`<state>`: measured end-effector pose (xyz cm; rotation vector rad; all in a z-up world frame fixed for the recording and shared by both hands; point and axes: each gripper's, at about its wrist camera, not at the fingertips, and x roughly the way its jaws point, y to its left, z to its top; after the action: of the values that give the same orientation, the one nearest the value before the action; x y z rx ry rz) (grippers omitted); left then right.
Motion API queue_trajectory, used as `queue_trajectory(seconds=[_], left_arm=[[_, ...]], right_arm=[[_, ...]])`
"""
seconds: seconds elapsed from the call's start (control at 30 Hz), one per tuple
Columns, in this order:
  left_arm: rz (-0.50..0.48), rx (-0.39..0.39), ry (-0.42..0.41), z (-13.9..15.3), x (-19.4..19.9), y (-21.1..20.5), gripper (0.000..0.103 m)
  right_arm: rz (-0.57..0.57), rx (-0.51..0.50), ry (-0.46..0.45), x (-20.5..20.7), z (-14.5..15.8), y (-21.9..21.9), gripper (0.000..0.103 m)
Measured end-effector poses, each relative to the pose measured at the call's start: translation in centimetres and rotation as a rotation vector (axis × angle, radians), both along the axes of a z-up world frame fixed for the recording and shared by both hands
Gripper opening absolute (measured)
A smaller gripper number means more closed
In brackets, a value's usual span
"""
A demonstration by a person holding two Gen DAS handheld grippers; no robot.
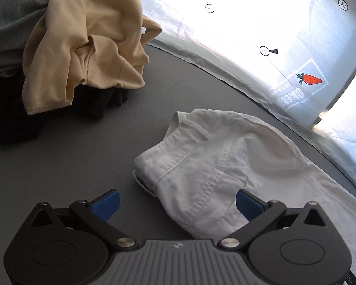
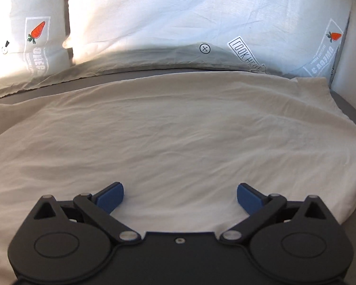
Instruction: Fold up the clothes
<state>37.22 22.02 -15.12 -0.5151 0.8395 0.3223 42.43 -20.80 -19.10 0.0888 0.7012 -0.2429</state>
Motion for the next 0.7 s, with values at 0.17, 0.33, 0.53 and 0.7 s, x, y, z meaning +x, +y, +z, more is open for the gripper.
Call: queue_trajectory(seconds=[0.17, 0.33, 0.53, 0.7], left_arm=[[0.019, -0.168, -0.035, -2.1, -0.4, 0.6, 0.103], [0.035, -0.146, -0.003, -2.9, 1.4, -0.3, 0.103], [0.09, -0.176, -0.015, -3.7, 2.7, -0.2, 0.099], [0.133, -0.189, -0.065, -2.5, 3.6, -0.3, 0.031]], right_arm=[[-0.004, 0.006, -0.017, -0.2, -0.1, 0.1, 0.103], [-0.008, 0.004, -0.018, -0.1, -0.3, 0.0, 0.103], [-0.011, 0.003, -0.019, -0.2, -0.4, 0.1, 0.103], [-0.013, 0.001, -0.019, -0.2, -0.4, 0.2, 0.103]])
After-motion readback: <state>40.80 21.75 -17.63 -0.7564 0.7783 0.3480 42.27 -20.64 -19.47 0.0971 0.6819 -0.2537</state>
